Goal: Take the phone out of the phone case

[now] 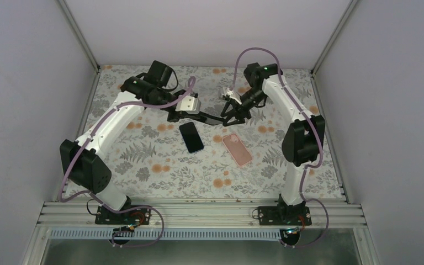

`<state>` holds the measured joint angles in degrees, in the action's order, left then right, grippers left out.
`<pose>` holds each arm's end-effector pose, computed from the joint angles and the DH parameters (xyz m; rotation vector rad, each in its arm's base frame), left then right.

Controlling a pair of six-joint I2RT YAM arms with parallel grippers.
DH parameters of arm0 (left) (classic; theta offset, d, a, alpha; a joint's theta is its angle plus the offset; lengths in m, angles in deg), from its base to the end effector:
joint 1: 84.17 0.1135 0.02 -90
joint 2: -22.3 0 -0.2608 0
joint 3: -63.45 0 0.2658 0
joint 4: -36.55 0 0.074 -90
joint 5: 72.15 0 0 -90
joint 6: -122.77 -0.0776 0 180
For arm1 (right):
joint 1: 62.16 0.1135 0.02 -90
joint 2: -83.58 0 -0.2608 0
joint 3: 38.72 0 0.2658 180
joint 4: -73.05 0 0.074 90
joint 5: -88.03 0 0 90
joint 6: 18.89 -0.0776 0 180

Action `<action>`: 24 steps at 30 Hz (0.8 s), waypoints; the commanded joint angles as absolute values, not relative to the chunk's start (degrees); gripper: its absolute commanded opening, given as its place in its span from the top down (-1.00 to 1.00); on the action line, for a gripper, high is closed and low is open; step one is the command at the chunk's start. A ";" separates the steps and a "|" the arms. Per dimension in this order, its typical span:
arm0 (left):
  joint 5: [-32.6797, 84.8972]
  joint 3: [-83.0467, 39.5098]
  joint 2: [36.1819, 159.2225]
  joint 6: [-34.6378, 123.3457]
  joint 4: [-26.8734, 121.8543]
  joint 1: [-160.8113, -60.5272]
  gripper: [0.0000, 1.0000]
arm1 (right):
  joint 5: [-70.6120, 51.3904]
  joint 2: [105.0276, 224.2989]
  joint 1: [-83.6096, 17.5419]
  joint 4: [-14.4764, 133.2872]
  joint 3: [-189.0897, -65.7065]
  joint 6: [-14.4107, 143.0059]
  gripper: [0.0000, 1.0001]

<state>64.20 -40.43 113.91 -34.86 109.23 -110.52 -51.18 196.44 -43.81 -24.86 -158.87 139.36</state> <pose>0.2888 -0.2057 0.3198 1.8577 1.3776 -0.7067 0.3456 0.1765 0.2629 -1.7659 1.8832 1.0778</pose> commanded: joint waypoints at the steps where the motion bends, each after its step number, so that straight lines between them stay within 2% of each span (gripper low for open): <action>1: 79.71 -40.29 113.17 -37.17 127.34 -117.33 0.95 | -49.17 198.83 -50.22 -10.39 -165.96 138.62 -0.09; 8: 78.90 -39.89 113.11 -36.77 127.38 -118.32 0.95 | -44.14 200.89 -51.80 -5.64 -167.34 138.10 -0.09; 17: 77.63 -40.83 114.41 -36.89 127.38 -118.67 0.95 | -43.18 203.63 -52.81 -10.11 -172.06 139.82 -0.14; 20: 76.12 -40.98 115.36 -37.41 127.38 -118.03 0.95 | -45.20 198.74 -52.52 -13.61 -165.24 141.70 -0.21; 24: 76.90 -43.07 117.20 -38.65 127.29 -116.47 0.95 | -44.69 183.69 -49.13 -6.47 -145.03 139.45 -0.34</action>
<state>72.83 -39.42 115.59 -35.89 127.04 -117.99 -43.05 196.55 -52.47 -8.55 -157.32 140.10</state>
